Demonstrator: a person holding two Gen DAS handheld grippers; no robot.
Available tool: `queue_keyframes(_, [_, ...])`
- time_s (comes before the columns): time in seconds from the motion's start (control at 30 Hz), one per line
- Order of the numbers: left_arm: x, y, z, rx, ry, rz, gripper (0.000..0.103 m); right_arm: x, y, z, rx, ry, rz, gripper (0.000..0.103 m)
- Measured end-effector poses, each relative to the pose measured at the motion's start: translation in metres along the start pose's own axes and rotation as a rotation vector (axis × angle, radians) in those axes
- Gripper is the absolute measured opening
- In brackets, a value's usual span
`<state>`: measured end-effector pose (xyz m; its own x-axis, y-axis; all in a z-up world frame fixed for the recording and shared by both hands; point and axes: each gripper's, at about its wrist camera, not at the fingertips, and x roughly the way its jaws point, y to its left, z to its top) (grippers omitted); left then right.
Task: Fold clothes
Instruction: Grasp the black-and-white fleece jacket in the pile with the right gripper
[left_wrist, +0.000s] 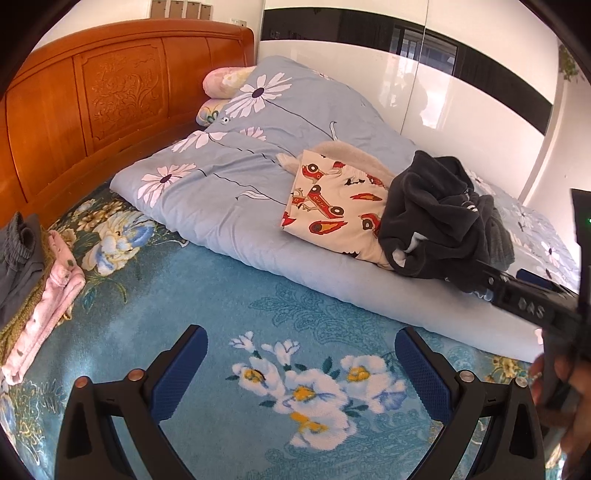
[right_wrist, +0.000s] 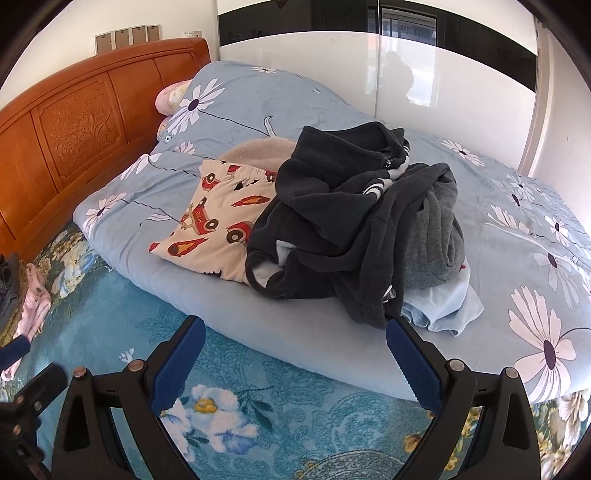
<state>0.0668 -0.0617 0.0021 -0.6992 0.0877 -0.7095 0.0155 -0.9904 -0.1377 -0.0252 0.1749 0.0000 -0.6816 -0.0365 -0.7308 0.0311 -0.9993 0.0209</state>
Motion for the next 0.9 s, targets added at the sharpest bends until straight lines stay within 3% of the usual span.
queue_keyframes(0.07, [-0.012, 0.008, -0.008, -0.008, -0.031, 0.0, 0.103, 0.009, -0.009, 0.015, 0.011, 0.012, -0.017, 0.089])
queue_keyframes(0.2, [-0.02, 0.021, -0.025, 0.036, -0.07, 0.103, 0.103, 0.029, -0.012, 0.047, 0.005, 0.028, -0.052, 0.08])
queue_keyframes(0.4, [-0.003, 0.046, -0.046, 0.081, -0.009, 0.161, 0.103, 0.064, 0.015, 0.086, -0.034, 0.062, -0.047, 0.065])
queue_keyframes(0.53, [0.006, 0.065, -0.054, 0.03, 0.017, 0.141, 0.103, 0.097, 0.034, 0.102, -0.075, 0.126, -0.093, 0.038])
queue_keyframes(0.7, [0.009, 0.083, -0.057, -0.01, 0.021, 0.12, 0.103, 0.137, 0.033, 0.119, -0.003, 0.195, -0.161, 0.037])
queue_keyframes(0.9, [0.015, 0.105, -0.056, -0.108, 0.026, 0.097, 0.103, 0.173, 0.046, 0.126, -0.082, 0.27, -0.302, 0.036])
